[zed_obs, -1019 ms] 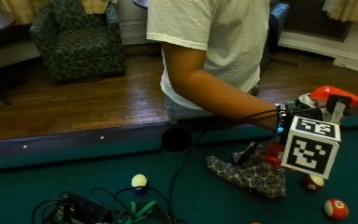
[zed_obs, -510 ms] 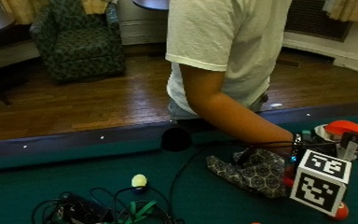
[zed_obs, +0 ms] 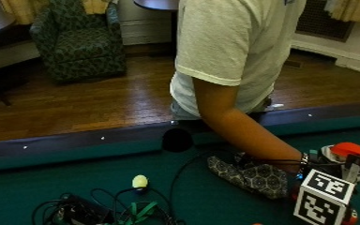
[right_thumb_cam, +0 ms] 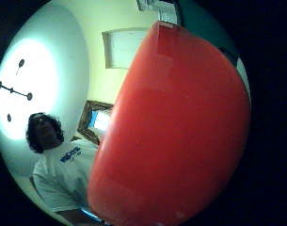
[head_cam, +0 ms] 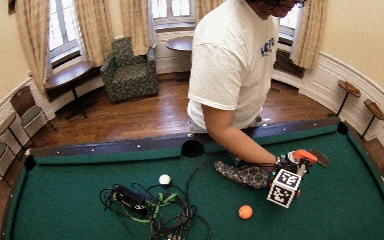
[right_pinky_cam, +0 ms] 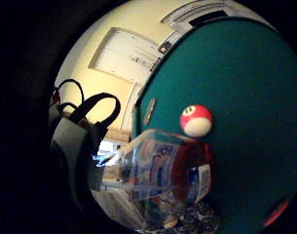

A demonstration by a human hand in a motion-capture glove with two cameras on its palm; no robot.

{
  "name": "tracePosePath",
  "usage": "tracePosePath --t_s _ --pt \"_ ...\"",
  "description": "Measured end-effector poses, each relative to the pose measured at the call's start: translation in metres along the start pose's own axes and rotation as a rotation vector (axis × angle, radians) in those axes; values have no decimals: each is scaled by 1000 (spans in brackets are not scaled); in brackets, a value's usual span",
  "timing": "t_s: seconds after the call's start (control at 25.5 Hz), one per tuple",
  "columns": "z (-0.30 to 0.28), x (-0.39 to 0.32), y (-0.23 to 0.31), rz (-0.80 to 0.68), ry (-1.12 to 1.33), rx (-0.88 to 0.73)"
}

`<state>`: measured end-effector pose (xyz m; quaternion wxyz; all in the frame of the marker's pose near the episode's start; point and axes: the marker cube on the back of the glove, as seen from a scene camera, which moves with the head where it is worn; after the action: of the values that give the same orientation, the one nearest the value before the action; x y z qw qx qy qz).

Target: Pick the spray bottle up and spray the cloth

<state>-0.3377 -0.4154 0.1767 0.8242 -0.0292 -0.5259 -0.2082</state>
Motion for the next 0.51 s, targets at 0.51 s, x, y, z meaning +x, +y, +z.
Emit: tracePosePath --t_s 0.51 --pt "9 -1 -1 -79 58 51"
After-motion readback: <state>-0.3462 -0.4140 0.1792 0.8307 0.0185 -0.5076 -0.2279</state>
